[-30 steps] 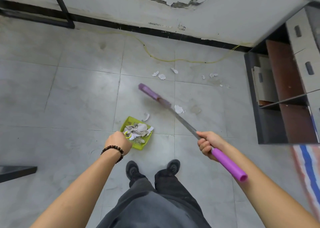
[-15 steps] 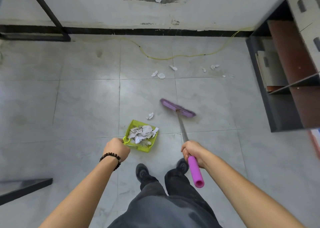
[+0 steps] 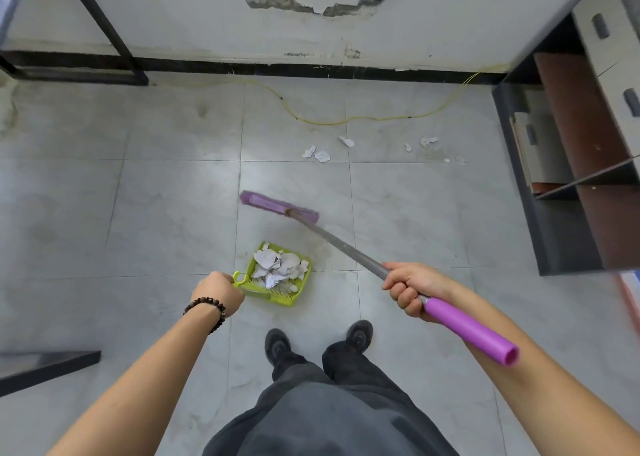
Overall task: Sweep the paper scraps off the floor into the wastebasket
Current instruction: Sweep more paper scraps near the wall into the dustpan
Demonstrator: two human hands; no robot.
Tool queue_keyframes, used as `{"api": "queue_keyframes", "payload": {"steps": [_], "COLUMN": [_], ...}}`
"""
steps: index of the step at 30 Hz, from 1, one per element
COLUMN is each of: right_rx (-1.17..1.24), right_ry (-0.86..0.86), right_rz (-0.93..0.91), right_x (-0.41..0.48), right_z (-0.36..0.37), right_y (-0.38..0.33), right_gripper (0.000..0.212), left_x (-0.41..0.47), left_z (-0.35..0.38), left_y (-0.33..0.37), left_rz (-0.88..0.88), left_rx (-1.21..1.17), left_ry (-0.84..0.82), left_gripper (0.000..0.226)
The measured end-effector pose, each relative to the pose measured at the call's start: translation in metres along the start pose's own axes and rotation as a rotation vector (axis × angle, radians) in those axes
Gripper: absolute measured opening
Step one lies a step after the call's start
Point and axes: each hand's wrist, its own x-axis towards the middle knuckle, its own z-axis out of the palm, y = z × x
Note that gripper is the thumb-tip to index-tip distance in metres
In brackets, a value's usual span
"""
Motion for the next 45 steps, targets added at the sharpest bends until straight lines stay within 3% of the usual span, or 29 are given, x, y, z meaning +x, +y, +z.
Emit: {"api": "queue_keyframes", "payload": {"steps": [5, 12, 18, 23, 26, 34, 42, 45], "right_rx": [-0.173, -0.147, 0.035, 0.205, 0.321, 0.409, 0.332, 0.349], "right_ry": [0.121, 0.196, 0.075, -0.156, -0.275, -0.23, -0.02, 0.069], "right_rz": [-0.1, -0.066, 0.067, 0.274, 0.344, 0.222, -0.07, -0.224], "right_x": [0.031, 0.064, 0.047, 0.025, 0.011, -0.019, -0.013, -0.002], "right_z": [0.024, 0.052, 0.082, 0.06, 0.043, 0.031, 0.028, 0.014], "right_y": [-0.008, 0.018, 0.061, 0.051, 0.029, 0.006, 0.005, -0.011], "right_gripper": [0.059, 0.013, 0.026, 0.045, 0.036, 0.028, 0.02, 0.054], "left_x": [-0.01, -0.01, -0.018, -0.015, -0.014, -0.009, 0.01, 0.024], "left_z": [-0.009, -0.016, -0.003, -0.009, -0.016, -0.026, -0.042, -0.05], "left_y": [-0.02, -0.032, -0.037, -0.043, -0.046, -0.033, 0.017, 0.044], "left_rz": [0.017, 0.102, 0.099, 0.105, 0.131, 0.211, 0.254, 0.27], "left_rx": [0.045, 0.206, 0.221, 0.226, 0.234, 0.219, 0.068, 0.022], "left_ry": [-0.039, -0.063, -0.043, -0.032, -0.018, 0.032, 0.083, 0.106], "left_gripper": [0.016, 0.016, 0.02, 0.017, 0.014, 0.019, 0.028, 0.026]}}
